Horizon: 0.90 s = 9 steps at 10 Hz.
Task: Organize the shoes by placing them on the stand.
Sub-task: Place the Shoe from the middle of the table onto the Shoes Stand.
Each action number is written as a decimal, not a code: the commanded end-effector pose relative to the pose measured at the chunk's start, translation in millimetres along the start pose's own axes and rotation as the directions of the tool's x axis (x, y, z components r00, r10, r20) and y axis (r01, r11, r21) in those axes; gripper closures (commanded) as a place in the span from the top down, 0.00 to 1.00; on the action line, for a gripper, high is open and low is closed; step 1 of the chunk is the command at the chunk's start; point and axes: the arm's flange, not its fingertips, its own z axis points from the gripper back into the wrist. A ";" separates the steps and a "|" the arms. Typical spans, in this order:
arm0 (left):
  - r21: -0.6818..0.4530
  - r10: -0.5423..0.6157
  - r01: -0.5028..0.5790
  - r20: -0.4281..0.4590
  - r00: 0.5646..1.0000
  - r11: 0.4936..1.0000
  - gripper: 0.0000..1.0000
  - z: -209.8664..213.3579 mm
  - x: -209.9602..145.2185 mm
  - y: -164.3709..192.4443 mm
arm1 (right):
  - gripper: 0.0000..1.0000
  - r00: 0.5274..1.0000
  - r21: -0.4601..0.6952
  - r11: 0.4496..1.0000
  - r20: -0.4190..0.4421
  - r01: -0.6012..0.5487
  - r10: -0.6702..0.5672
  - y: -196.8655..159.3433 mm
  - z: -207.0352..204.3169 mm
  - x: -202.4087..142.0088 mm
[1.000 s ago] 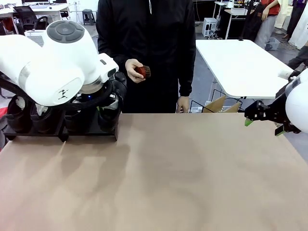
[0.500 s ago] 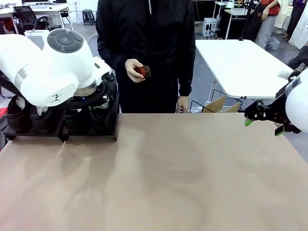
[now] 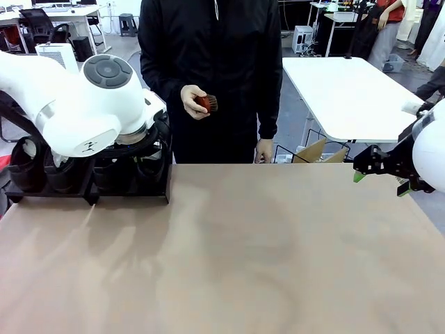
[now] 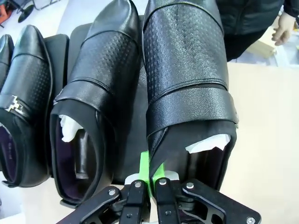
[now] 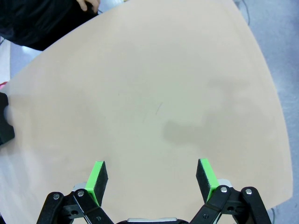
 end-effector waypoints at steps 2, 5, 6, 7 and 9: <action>0.003 0.018 -0.018 0.042 0.999 1.000 0.00 -7.1 5.1 -4.8 | 1.00 1.000 0.002 1.000 0.001 -0.016 0.016 -2.4 0.0 0.7; 0.023 0.007 -0.008 0.032 0.999 1.000 0.08 -10.4 5.8 -4.9 | 1.00 1.000 0.002 1.000 0.001 -0.016 0.016 -2.4 0.0 0.7; 0.047 0.015 -0.016 0.032 0.999 0.999 0.27 -9.7 4.7 -3.9 | 1.00 1.000 0.002 1.000 0.001 -0.016 0.016 -2.4 0.0 0.7; 0.065 0.028 -0.029 0.031 0.999 0.997 0.46 -8.3 4.0 -3.3 | 1.00 1.000 0.002 1.000 0.001 -0.016 0.016 -2.4 0.0 0.7; 0.091 0.033 -0.037 0.041 0.999 0.995 0.85 -4.4 2.3 -3.5 | 1.00 1.000 0.002 1.000 0.001 -0.016 0.016 -2.4 0.0 0.7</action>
